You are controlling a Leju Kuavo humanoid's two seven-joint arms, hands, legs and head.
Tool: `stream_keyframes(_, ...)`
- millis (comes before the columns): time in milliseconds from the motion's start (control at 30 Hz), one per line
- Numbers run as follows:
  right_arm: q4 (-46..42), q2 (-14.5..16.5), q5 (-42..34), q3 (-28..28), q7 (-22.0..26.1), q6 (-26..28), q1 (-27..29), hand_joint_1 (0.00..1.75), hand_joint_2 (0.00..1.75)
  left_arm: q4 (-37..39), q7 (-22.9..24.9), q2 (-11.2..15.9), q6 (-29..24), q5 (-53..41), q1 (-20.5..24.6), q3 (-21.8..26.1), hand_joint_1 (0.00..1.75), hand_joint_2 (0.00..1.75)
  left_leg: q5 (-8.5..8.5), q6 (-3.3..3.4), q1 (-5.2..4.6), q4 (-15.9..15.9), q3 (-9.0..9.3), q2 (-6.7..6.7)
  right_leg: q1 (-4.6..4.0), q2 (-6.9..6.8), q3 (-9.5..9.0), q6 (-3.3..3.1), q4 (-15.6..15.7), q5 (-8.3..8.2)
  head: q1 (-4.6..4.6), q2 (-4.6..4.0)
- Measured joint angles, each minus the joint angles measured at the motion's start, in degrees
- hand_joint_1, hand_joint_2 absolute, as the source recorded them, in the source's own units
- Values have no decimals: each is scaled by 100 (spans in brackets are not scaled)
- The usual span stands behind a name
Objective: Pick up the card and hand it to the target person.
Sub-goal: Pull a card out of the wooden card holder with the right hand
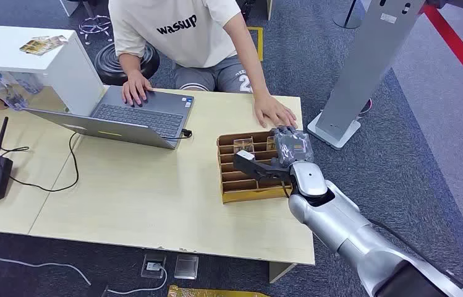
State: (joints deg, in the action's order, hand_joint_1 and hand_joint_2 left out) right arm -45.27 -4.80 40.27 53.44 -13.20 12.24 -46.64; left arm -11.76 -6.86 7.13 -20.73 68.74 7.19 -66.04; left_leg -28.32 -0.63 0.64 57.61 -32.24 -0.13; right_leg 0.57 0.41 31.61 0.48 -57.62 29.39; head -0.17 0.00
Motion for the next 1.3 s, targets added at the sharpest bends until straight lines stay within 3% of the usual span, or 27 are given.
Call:
stream_keyframes(267, 116, 37, -15, 45, 12, 9, -23, 56, 175, 0, 0, 0, -2, 0, 0, -1, 0, 0, 0, 0, 0, 0, 0, 0, 0, 0, 0, 0, 0, 0, 5, 0)
stream_keyframes(533, 182, 47, -85, 98, -24, 49, -63, 91, 175, 0, -2, 0, -10, 0, 0, -2, 0, 0, 0, 0, 0, 0, 2, 0, 0, 0, -1, 0, 0, 0, 1, 0)
stream_keyframes(1300, 303, 68, -146, 179, -64, 93, -124, 87, 175, 0, -19, 4, -14, 34, -5, -18, 0, 0, 0, 0, 0, 0, 2, 0, 0, 0, -1, 0, 0, 0, 4, 0)
